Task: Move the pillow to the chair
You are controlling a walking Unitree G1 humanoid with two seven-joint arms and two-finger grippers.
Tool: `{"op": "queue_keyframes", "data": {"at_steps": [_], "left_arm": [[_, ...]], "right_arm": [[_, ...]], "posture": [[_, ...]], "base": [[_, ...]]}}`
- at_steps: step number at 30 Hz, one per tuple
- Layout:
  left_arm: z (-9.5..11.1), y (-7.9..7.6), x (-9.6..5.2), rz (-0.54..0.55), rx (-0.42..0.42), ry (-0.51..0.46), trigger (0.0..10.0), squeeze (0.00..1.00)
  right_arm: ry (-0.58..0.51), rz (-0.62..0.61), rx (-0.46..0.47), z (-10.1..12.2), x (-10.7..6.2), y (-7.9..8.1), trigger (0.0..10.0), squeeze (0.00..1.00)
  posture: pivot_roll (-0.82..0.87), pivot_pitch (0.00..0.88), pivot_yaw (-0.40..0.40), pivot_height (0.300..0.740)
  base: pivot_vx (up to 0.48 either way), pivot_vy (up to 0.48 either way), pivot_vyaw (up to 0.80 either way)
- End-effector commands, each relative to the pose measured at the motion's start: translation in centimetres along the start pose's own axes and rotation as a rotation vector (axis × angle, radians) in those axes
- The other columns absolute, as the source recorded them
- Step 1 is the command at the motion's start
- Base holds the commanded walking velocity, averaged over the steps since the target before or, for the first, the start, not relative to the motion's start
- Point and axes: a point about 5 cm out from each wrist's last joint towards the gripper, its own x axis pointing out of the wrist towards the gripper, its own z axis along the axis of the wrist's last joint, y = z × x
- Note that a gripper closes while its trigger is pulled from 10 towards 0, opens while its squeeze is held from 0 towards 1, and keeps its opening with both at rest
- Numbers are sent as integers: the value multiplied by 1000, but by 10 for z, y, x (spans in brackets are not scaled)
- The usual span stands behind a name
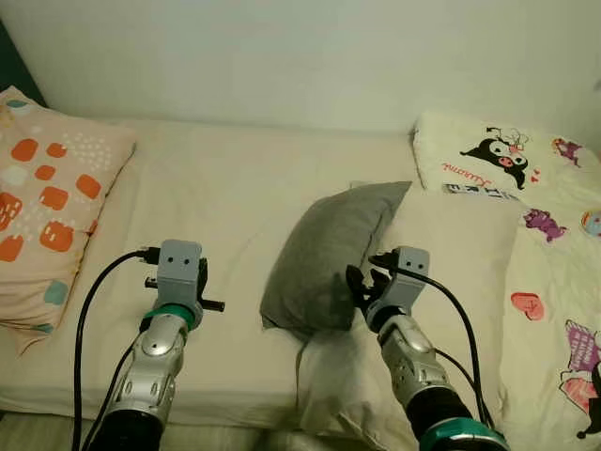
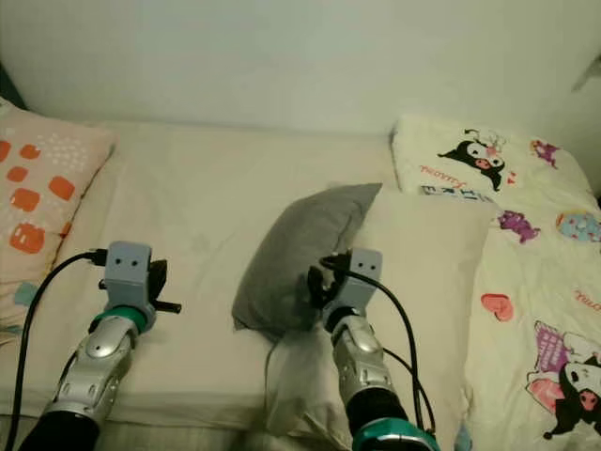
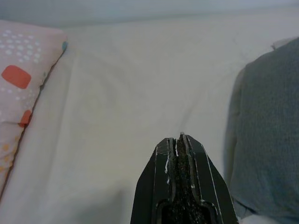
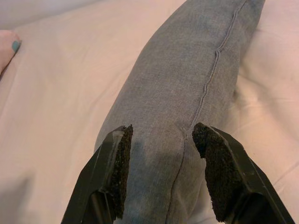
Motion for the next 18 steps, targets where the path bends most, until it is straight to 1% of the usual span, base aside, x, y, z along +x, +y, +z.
{"op": "queue_keyframes", "data": {"at_steps": [1, 7, 10, 13, 15, 16, 18], "left_arm": [[-6, -1, -1, -11, 17, 26, 10000, 0], [0, -3, 5, -25, 25, 19, 10000, 0], [15, -4, 14, -60, 56, -14, 10000, 0], [21, -4, 17, -70, 69, -25, 10000, 0], [31, -4, 23, -82, 90, -42, 10000, 0], [31, -4, 23, -82, 90, -42, 10000, 0], [42, -7, 27, -99, 118, -66, 10000, 0]], "right_arm": [[14, -20, 2, -7, -3, -4, 10000, 0], [27, -48, -5, -12, -6, -4, 10000, 0], [43, -74, -23, -16, -6, -4, 10000, 0], [48, -83, -31, -18, -7, -5, 10000, 0], [54, -96, -44, -20, -8, -6, 10000, 0], [54, -96, -44, -20, -8, -6, 10000, 0], [54, -108, -52, -21, -9, -9, 10000, 0]], "posture": [[82, 13, 10, 740], [81, 5, 28, 740], [88, 0, 45, 740], [96, 0, 55, 740], [103, 0, 67, 740], [103, 0, 67, 740], [115, 0, 94, 740]], "base": [[0, 0, 0], [0, 0, 0], [0, 0, 0], [0, 0, 0], [0, 0, 0], [0, 0, 0], [0, 0, 0]]}}
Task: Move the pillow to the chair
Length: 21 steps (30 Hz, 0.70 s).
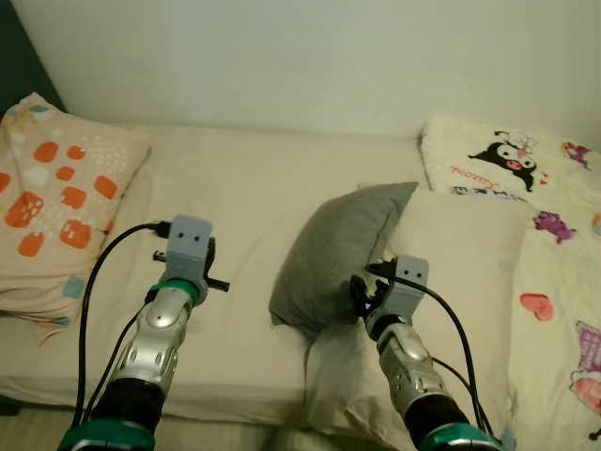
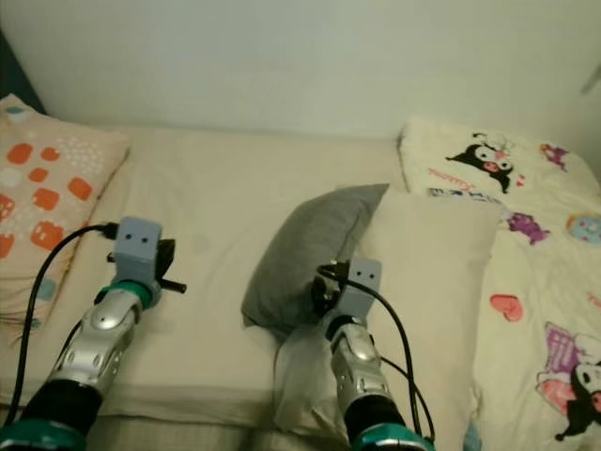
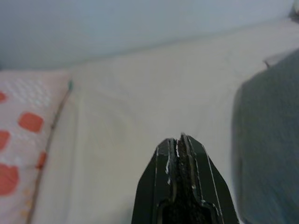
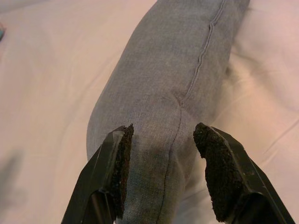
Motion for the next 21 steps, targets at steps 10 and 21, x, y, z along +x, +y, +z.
{"op": "queue_keyframes", "data": {"at_steps": [10, 21], "left_arm": [[4, -2, -7, -45, 102, 16, 10000, 0], [-47, -20, -15, 3, -49, 150, 10000, 0]], "right_arm": [[-30, -70, -10, -3, -5, -11, 10000, 0], [-28, -177, -19, -5, -7, -22, 10000, 0]], "posture": [[131, 0, 118, 740], [29, 0, 56, 740]], "base": [[0, 0, 0], [0, 0, 0]]}}
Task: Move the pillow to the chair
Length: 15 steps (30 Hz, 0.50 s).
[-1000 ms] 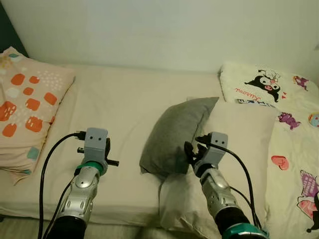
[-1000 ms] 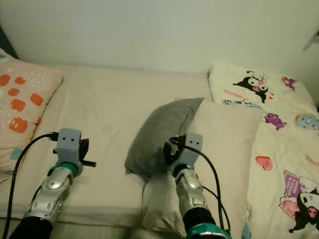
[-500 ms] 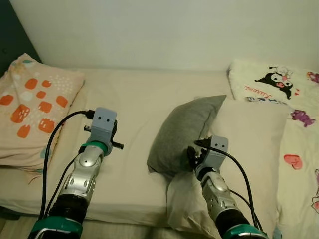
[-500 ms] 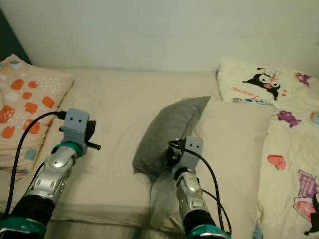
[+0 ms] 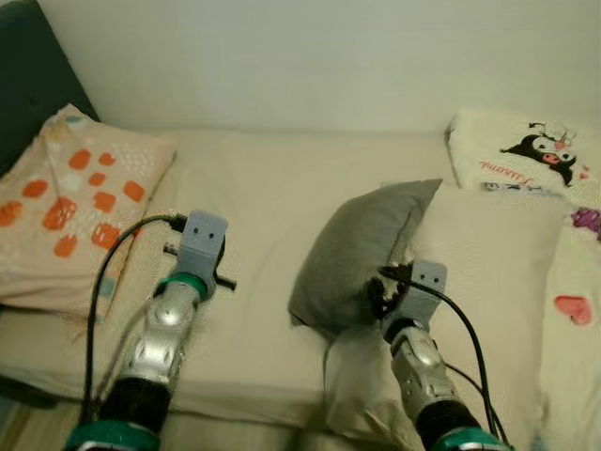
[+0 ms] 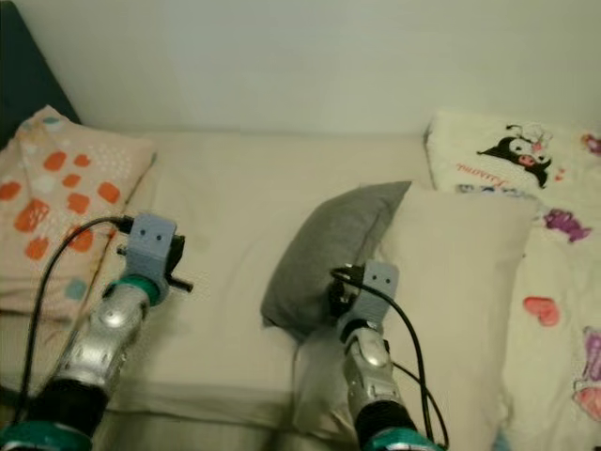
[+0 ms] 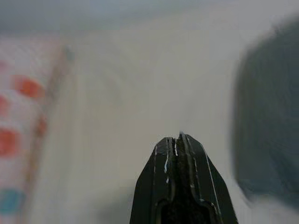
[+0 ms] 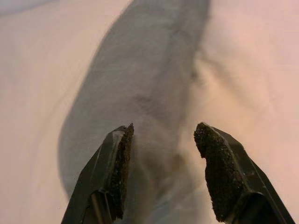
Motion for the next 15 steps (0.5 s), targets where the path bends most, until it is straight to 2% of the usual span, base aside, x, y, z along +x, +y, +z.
{"op": "queue_keyframes", "data": {"at_steps": [1, 4, 6, 7, 8, 15], "left_arm": [[-14, -1, -4, 10, -16, 38, 10000, 0], [-17, -5, -5, -13, -4, 46, 10000, 0], [-15, -12, -4, -50, -19, 38, 10000, 0], [-15, -12, -4, -50, -19, 38, 10000, 0], [-15, -18, -4, -88, -1, 38, 10000, 0], [-17, -21, -2, -116, 64, 28, 10000, 0]], "right_arm": [[19, -29, -18, -8, -4, -5, 10000, 0], [9, -30, -28, -7, -4, -6, 10000, 0], [-9, -56, -17, -6, -6, -18, 10000, 0], [-9, -56, -17, -6, -6, -18, 10000, 0], [-8, -86, 2, -7, -8, -28, 10000, 0], [-12, -120, 21, -9, -11, -32, 10000, 0]], "posture": [[29, 0, 56, 740], [16, 0, 53, 740], [13, 0, 48, 740], [13, 0, 48, 740], [-6, 0, 40, 740], [8, 0, 66, 740]], "base": [[0, 0, 0], [0, 0, 0], [0, 0, 0], [0, 0, 0], [0, 0, 0], [0, 0, 0]]}}
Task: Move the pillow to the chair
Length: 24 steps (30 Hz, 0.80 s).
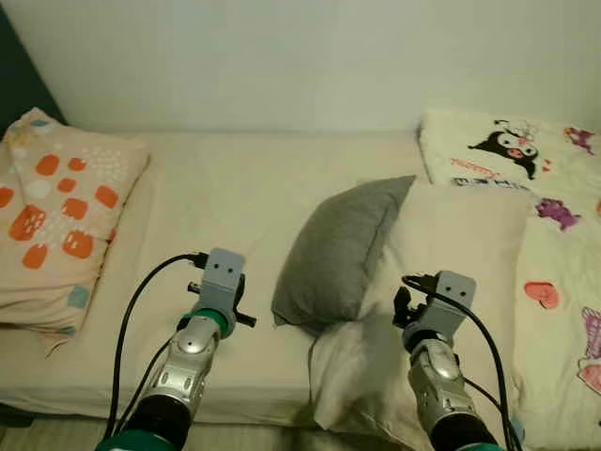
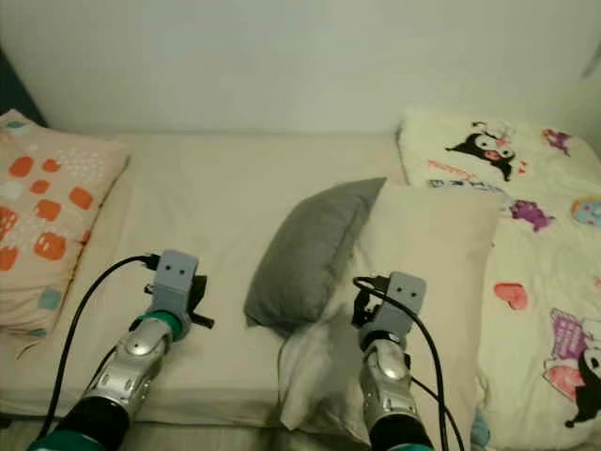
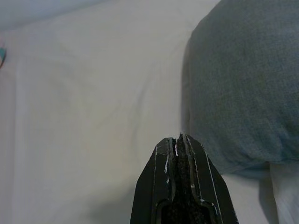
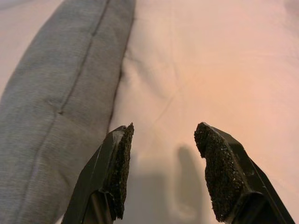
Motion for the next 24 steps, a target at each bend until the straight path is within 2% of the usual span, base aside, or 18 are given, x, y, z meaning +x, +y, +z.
{"op": "queue_keyframes", "data": {"at_steps": [1, 8, 10, 12, 18, 24], "left_arm": [[-5, 1, -1, -5, 22, 8, 10000, 0], [-4, 13, -4, 32, 39, -31, 10000, 0], [-8, 19, -8, 52, 13, -32, 10000, 0], [-12, 22, -11, 67, -3, -28, 10000, 0], [-21, 31, -17, 115, -27, -10, 10000, 0], [-22, 32, -17, 122, -33, -8, 10000, 0]], "right_arm": [[0, -18, 11, -3, -3, -1, 10000, 0], [-46, -49, -20, -3, -7, 4, 10000, 0], [-101, -19, -88, 5, -7, 11, 10000, 0], [-122, 9, -117, 8, -6, 15, 10000, 0], [-110, 71, -119, 6, -7, 27, 10000, 0], [-91, 33, -127, 2, -8, 25, 10000, 0]], "posture": [[8, 0, 66, 740], [25, 0, 99, 740], [34, 0, 86, 740], [38, 0, 75, 740], [43, 0, 49, 740], [45, 0, 49, 740]], "base": [[0, 0, 0], [0, 0, 0], [0, 0, 0], [0, 0, 0], [0, 0, 0], [0, 0, 0]]}}
